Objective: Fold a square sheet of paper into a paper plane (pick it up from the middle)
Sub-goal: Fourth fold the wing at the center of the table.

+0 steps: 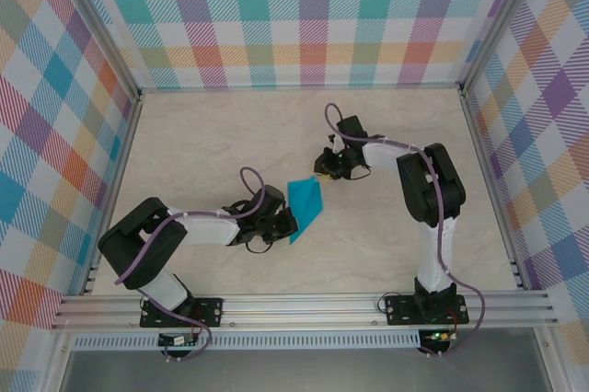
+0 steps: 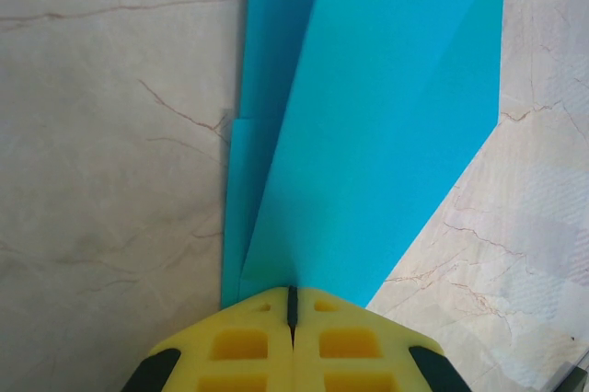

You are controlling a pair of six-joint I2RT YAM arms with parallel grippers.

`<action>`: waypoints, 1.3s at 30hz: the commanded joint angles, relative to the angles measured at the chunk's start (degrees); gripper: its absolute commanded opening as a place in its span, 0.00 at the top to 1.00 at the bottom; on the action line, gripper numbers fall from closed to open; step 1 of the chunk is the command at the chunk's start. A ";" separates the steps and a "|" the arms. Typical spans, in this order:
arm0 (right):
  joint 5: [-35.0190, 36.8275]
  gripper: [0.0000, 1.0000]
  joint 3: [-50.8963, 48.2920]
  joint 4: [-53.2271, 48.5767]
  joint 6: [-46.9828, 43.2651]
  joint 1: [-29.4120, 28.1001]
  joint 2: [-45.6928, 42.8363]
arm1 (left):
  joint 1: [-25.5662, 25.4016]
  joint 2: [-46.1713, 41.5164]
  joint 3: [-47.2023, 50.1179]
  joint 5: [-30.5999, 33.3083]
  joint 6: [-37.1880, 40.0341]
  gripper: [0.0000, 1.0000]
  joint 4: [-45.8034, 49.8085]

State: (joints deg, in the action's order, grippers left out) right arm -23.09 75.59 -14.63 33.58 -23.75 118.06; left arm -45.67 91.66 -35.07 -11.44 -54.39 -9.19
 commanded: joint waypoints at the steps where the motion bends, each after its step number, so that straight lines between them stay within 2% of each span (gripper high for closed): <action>1: -2.45 0.79 -0.52 -0.95 -1.08 -0.50 -5.25 | -1.64 4.73 3.78 0.40 1.13 0.97 12.62; 8: -8.71 0.80 -9.32 4.62 2.79 -5.20 -11.26 | -1.73 5.15 3.19 0.13 1.26 0.97 12.35; 12: -10.06 0.81 -12.98 7.73 5.20 -8.85 -10.47 | -1.81 5.20 3.08 0.02 1.31 0.97 12.29; 17: -11.24 0.83 -13.22 8.85 6.50 -9.92 -6.54 | -1.81 5.20 2.87 -0.47 1.74 0.97 12.15; 25: -3.42 0.89 -12.84 2.93 4.22 -9.87 -2.63 | -1.80 3.96 3.32 -1.98 3.00 0.95 13.27; 39: -0.75 0.90 -13.18 1.19 4.56 -9.74 -1.37 | -2.38 -4.02 6.50 -9.20 7.60 0.88 18.20</action>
State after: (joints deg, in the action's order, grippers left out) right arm -30.48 63.22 -9.39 38.54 -33.80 113.43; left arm -46.02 87.68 -32.27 -14.85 -49.15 -6.13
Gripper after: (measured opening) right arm 0.101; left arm 0.113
